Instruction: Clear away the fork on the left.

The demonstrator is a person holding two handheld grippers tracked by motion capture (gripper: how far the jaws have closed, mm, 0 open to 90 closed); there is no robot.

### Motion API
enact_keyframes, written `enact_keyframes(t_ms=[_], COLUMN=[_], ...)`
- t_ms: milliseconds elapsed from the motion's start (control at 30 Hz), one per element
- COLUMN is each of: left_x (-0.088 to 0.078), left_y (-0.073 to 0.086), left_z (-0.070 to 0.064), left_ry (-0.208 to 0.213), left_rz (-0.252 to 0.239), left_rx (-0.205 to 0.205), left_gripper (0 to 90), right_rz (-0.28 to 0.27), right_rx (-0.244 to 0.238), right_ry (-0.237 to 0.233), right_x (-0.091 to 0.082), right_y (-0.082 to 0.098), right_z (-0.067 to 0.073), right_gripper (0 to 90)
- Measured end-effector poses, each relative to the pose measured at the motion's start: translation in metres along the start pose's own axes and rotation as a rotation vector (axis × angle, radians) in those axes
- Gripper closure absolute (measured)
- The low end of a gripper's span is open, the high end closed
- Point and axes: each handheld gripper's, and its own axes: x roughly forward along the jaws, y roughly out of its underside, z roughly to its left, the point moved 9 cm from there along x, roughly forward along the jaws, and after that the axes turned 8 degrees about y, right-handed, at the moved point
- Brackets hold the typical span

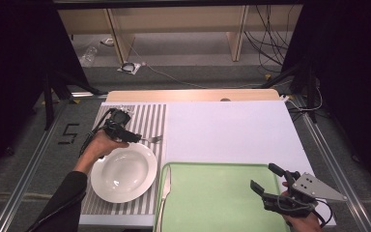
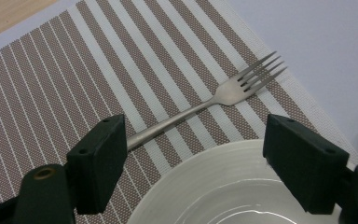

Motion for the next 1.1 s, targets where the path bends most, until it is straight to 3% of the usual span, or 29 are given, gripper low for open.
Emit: enact_keyframes(t_ms=[567,1100], left_x=[0.036,0.051], left_y=[-0.001,0.003], left_z=[0.021,0.029], left_ry=[0.006,0.02], left_rz=[0.105,0.183], left_rx=[0.016,0.029], left_gripper=[23.3,28.0], right_rz=[-0.003,-0.002], right_rx=[-0.001,0.005], right_ry=[-0.004,-0.008], right_x=[0.0,0.0], right_y=[0.0,0.0], right_z=[0.0,0.0], right_gripper=[19.1,19.1])
